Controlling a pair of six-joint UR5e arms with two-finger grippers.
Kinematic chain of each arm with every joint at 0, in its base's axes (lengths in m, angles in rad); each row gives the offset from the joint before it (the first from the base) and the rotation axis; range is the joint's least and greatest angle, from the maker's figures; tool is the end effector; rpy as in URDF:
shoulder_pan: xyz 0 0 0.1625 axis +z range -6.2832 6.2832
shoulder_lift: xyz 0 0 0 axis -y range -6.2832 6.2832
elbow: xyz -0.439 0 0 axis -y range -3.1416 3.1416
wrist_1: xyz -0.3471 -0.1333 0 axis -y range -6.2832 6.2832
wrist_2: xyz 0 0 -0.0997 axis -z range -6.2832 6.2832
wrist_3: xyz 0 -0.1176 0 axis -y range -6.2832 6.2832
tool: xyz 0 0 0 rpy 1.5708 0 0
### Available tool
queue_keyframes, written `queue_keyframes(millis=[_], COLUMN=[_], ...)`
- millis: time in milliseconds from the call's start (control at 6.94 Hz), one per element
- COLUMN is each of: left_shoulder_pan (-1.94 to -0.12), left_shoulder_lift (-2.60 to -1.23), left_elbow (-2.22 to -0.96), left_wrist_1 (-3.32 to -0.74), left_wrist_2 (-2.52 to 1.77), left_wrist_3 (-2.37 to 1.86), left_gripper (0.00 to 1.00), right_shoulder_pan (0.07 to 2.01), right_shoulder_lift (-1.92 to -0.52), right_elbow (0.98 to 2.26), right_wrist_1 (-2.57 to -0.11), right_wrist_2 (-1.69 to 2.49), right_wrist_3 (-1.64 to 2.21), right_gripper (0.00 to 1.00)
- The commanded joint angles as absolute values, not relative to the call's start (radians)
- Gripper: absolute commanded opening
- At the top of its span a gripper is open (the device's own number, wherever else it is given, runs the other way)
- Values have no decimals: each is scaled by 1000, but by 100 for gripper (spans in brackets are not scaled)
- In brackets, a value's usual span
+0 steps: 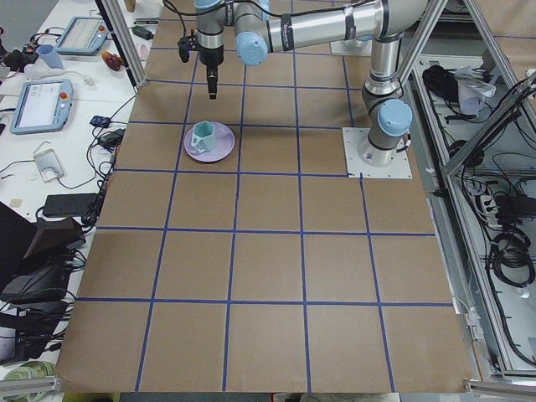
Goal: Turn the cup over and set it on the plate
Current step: 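Open the left gripper to release the cup on the plate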
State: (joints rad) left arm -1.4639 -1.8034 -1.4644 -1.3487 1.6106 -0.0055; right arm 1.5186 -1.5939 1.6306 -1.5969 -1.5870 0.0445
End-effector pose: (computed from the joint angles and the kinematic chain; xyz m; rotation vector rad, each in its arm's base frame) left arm -0.0686 -0.5666 0.4386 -0.1767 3.0886 -0.1451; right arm 0.1085 -0.4414 0.4700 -0.1509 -3.1217 -0.0167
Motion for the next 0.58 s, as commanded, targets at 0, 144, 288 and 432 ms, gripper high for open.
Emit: queue_keyframes(millis=[0, 144, 288, 432], left_shoulder_pan=[-1474, -1479, -1479, -1488], left_shoulder_lift=[-1752, -1729, -1705, -1688], left_elbow=[-1459, -1465, -1477, -1495], left_wrist_1=[-1441, -1472, -1489, -1491], left_wrist_2=[1605, 1576, 1530, 1532], left_wrist_3=[-18, -58, -66, -66], left_gripper=[100, 100, 100, 100], right_shoulder_pan=[1519, 1519, 1519, 1519], right_shoulder_lift=[-1594, -1594, -1594, -1594], right_elbow=[1631, 1631, 1631, 1631], right_wrist_1=[-1597, -1597, -1597, -1597], right_wrist_2=[-1588, -1588, -1588, -1588], right_wrist_3=[44, 44, 44, 44], right_gripper=[100, 100, 100, 100])
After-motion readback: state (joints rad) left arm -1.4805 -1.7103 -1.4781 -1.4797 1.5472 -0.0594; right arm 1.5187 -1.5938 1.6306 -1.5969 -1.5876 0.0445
